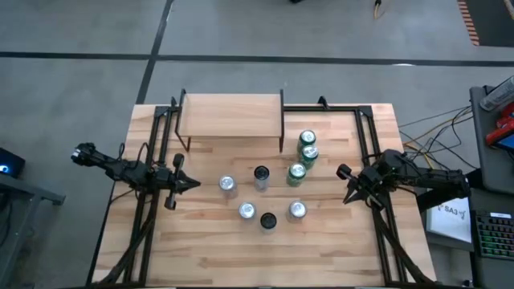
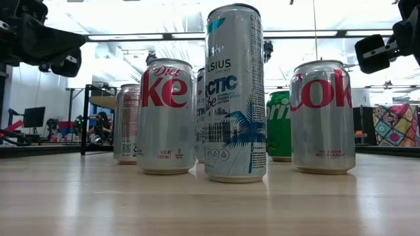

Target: Place canned beverage on shelf

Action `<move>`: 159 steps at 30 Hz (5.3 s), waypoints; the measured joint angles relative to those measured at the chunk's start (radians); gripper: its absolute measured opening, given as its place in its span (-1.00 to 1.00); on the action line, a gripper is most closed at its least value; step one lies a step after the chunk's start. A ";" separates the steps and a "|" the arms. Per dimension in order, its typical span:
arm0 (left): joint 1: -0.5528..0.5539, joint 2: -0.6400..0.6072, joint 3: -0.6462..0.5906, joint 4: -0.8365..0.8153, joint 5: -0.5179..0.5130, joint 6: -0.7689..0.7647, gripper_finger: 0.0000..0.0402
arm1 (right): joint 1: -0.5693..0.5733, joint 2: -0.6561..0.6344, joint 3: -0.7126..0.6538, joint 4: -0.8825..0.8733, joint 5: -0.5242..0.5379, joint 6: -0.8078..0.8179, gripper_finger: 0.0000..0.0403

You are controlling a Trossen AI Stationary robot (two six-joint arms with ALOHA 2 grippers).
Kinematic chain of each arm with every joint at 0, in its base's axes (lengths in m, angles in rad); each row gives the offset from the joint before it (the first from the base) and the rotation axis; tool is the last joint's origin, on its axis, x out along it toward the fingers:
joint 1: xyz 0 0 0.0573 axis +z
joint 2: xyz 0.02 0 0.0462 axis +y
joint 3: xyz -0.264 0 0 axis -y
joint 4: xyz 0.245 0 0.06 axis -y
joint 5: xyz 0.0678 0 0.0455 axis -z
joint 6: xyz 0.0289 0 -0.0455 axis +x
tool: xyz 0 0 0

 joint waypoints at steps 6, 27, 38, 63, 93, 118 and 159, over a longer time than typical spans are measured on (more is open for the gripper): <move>0.000 0.000 0.000 0.000 0.000 0.000 -1.00 | 0.000 0.000 0.000 0.000 0.000 0.000 -0.95; 0.000 0.000 0.000 0.000 0.000 0.070 -1.00 | 0.000 0.000 0.000 0.001 0.003 -0.086 -0.95; 0.001 0.000 0.001 0.422 0.020 -0.202 -1.00 | 0.000 0.000 0.000 0.093 0.088 0.020 -0.95; 0.000 0.307 -0.005 0.962 0.162 -0.074 -1.00 | 0.000 0.352 0.105 0.175 0.812 0.473 -0.95; 0.007 0.629 0.127 0.833 0.124 -0.369 -1.00 | 0.000 0.733 0.642 -0.421 0.819 0.359 -0.95; 0.009 0.878 0.445 0.464 -0.140 -0.115 -1.00 | 0.040 0.927 0.688 -0.383 0.802 0.017 -0.95; 0.008 0.856 0.544 0.201 -0.219 -0.018 -1.00 | 0.212 1.323 1.217 -0.961 1.086 0.020 -0.95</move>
